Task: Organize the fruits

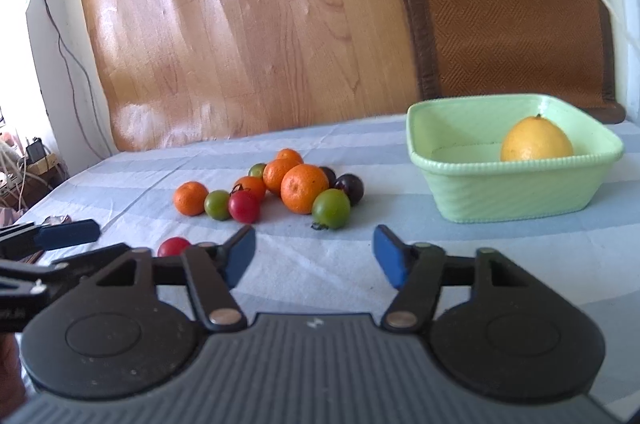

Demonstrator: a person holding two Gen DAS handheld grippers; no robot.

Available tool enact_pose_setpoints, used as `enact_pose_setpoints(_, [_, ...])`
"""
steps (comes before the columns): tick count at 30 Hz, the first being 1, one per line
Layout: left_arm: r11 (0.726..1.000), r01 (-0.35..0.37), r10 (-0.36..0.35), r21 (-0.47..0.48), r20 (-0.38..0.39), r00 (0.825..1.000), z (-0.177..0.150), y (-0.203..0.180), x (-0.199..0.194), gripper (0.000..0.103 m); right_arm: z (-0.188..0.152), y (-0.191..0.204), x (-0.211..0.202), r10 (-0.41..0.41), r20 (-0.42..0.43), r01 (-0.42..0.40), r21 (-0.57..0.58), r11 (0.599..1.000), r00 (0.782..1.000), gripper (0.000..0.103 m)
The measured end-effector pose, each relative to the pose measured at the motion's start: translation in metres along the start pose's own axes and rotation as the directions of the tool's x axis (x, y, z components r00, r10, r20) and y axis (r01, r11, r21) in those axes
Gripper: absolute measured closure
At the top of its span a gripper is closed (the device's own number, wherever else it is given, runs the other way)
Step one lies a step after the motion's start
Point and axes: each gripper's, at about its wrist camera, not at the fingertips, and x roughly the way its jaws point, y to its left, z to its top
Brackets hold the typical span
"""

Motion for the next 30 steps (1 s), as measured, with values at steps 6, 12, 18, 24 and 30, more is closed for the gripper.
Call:
enact_pose_setpoints(6, [0.996,-0.022,0.026,0.084,-0.051,0.998,0.004,-0.010,0.022,0.028,0.014,0.002,0.015,0.004,-0.030,-0.006,-0.048,0.999,1.000,0.061])
enact_pose_setpoints(12, [0.995,-0.025,0.038,0.101,-0.128,0.991,0.003,-0.012,0.040,0.040,0.024,-0.002,0.043,-0.052,-0.069,0.045,-0.101,0.994,0.996,0.059])
enact_pose_setpoints(18, [0.997,-0.014,0.026,0.070,-0.175,0.984,0.002,-0.006,0.047,0.062,0.021,-0.007,0.063,-0.059,-0.131,0.044,-0.111,0.993,0.990,0.065])
enact_pose_setpoints(24, [0.997,0.053,-0.042,0.057,-0.173,0.984,0.010,-0.018,0.047,0.073,0.017,-0.013,0.029,-0.010,-0.063,0.002,-0.124,0.992,0.998,0.073])
enact_pose_setpoints(30, [0.980,0.184,-0.177,0.079,-0.083,0.981,0.049,-0.058,0.059,0.073,0.022,-0.042,-0.017,-0.126,0.178,0.155,-0.163,0.974,0.976,0.073])
